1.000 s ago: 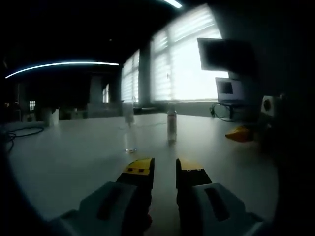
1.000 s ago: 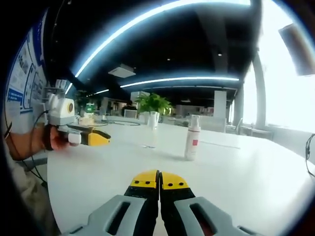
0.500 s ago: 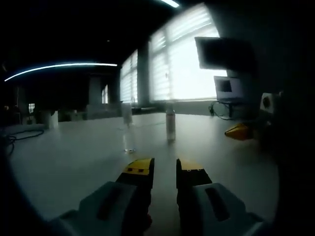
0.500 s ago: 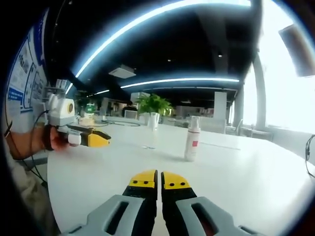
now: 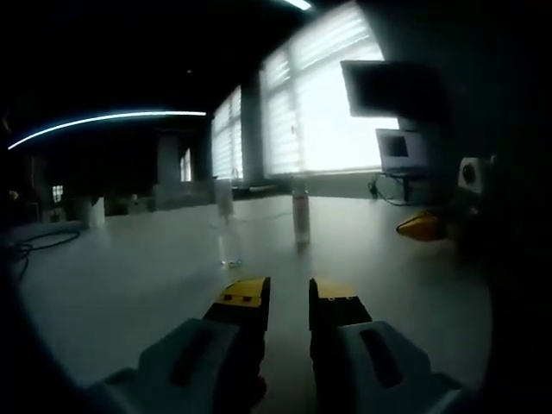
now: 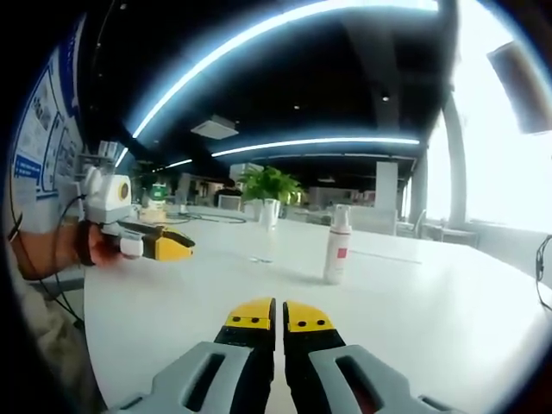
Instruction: Clamp pump bottle remove cover press pump head put on cover
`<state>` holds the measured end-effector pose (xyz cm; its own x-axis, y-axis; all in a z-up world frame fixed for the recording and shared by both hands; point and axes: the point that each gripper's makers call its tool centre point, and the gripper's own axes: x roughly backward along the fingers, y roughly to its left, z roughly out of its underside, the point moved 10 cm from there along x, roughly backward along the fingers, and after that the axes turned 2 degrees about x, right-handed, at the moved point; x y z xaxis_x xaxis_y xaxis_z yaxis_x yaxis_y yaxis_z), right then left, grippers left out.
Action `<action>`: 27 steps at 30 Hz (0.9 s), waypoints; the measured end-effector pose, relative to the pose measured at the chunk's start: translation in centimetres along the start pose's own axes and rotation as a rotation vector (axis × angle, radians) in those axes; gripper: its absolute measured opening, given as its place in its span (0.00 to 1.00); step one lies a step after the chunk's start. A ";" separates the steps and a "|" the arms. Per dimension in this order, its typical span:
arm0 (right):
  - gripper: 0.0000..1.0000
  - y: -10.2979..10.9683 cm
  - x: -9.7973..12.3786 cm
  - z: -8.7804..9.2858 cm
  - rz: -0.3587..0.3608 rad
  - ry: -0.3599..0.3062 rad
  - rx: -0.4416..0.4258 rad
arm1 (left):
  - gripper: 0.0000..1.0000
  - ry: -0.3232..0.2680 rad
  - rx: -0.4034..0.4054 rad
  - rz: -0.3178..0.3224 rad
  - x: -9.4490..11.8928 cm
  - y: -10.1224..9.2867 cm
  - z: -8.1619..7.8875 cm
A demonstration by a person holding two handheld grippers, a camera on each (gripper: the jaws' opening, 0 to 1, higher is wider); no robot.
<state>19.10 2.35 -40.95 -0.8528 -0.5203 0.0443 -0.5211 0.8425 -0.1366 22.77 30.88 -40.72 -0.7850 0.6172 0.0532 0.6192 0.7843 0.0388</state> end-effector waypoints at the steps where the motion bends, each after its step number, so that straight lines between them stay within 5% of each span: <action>1: 0.00 0.0 0.0 0.0 0.000 -0.001 0.000 | 0.10 -0.002 -0.003 -0.006 0.0 0.0 -0.1; 9: 0.00 0.1 0.1 0.0 -0.001 -0.003 0.003 | 0.09 0.003 -0.089 -0.005 -0.2 -1.0 -0.7; 27: 0.00 0.1 0.1 -0.1 -0.003 -0.010 0.001 | 0.11 0.045 -0.085 0.022 -2.9 -2.0 -1.1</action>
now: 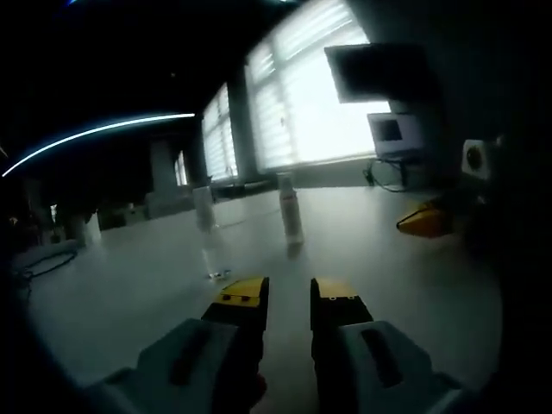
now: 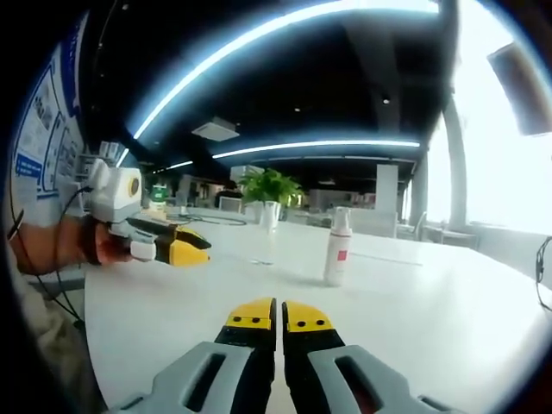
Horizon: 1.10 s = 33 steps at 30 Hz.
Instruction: Clamp pump bottle remove cover press pump head put on cover
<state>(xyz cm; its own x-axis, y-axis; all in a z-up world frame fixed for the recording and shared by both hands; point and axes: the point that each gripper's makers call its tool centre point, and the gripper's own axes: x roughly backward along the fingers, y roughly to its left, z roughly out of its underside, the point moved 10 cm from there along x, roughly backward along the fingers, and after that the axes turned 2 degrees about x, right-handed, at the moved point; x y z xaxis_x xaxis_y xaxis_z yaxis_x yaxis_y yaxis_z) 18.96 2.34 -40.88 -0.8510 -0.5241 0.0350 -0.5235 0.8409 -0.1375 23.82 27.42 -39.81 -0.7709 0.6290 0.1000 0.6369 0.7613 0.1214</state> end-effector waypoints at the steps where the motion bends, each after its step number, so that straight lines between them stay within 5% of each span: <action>1: 0.00 0.0 0.0 0.0 -0.001 0.002 -0.002 | 0.11 0.001 0.003 0.002 -0.2 -0.1 -0.1; 13: 0.00 0.0 0.1 0.0 0.004 0.003 -0.020 | 0.12 -0.019 0.015 0.037 -2.8 -0.6 -1.6; 33: 0.00 -0.1 0.1 0.0 -0.009 -0.005 -0.048 | 0.17 -0.001 0.092 -0.005 -8.4 1.3 -2.8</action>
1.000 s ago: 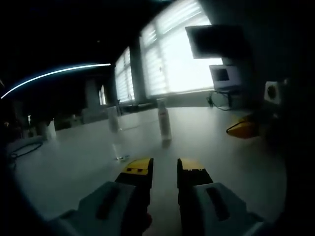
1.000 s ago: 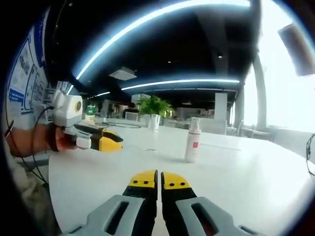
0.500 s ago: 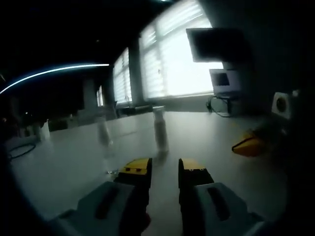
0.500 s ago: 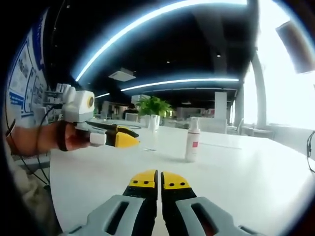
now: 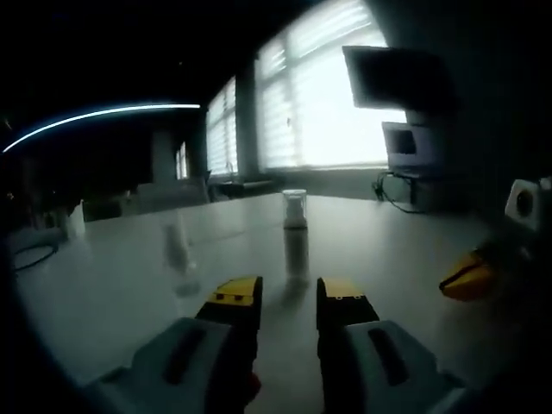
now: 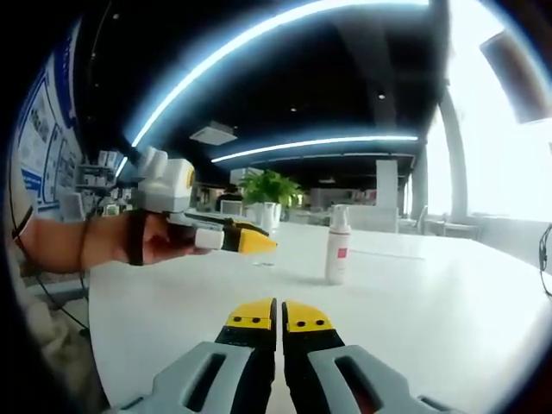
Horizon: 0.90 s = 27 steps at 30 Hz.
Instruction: Clamp pump bottle remove cover press pump head put on cover
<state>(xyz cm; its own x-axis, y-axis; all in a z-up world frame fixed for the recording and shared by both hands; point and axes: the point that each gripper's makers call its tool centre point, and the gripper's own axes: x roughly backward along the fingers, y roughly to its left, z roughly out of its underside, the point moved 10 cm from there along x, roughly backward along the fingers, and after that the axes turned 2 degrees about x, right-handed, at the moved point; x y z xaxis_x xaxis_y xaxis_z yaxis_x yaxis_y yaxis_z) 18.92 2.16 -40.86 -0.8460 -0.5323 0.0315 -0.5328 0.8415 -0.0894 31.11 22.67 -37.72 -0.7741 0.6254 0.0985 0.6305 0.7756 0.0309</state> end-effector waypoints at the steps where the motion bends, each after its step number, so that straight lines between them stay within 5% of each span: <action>1: 0.00 0.0 0.0 0.0 0.001 -0.001 -0.001 | 0.17 0.001 0.001 -0.002 -0.2 -0.2 0.0; 12: 0.00 0.1 -0.1 0.1 0.001 0.013 0.018 | 0.20 0.005 0.019 -0.017 -2.6 0.6 0.0; 27: 0.00 0.0 -0.2 0.0 -0.013 0.012 0.008 | 0.23 0.020 -0.005 0.013 -7.3 -0.7 -0.2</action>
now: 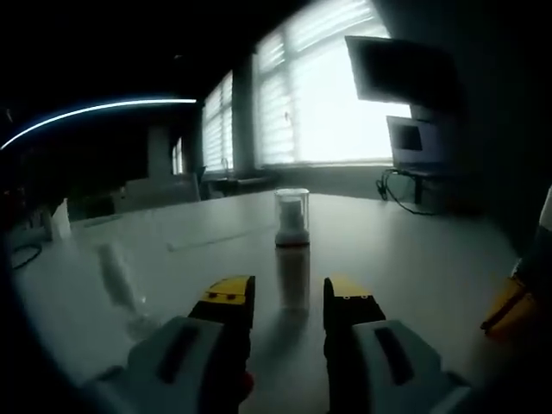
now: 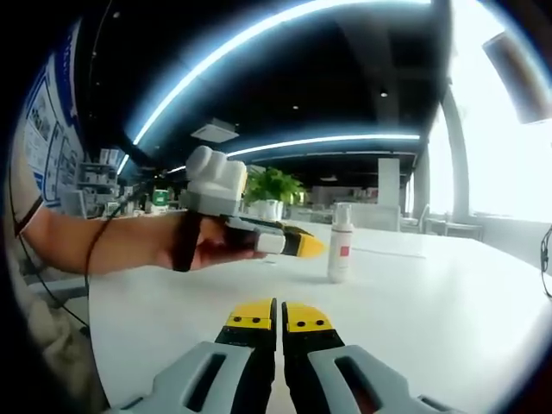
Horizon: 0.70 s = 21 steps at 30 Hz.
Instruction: Clamp pump bottle remove cover press pump head put on cover
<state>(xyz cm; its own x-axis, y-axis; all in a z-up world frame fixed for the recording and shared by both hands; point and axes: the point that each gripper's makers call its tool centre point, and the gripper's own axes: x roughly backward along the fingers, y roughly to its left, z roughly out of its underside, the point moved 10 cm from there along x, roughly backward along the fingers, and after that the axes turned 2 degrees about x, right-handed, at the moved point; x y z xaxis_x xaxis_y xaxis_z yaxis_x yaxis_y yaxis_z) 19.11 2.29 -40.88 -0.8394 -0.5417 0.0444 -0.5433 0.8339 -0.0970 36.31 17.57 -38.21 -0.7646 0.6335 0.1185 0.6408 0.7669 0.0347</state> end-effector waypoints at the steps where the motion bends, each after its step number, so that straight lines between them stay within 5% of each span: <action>1: 0.00 0.0 0.0 0.0 -0.001 -0.001 0.000 | 0.23 0.001 -0.003 -0.001 -0.2 0.0 0.0; 21: 0.00 0.2 0.1 -0.1 -0.010 -0.012 -0.008 | 0.30 0.018 -0.012 0.016 -3.7 -0.5 0.2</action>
<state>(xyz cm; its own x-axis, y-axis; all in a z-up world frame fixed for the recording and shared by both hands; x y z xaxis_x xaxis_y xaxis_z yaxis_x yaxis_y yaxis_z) 18.96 2.40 -40.78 -0.8335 -0.5516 0.0333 -0.5522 0.8290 -0.0889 38.81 14.86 -38.90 -0.7529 0.6438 0.1366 0.6539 0.7553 0.0444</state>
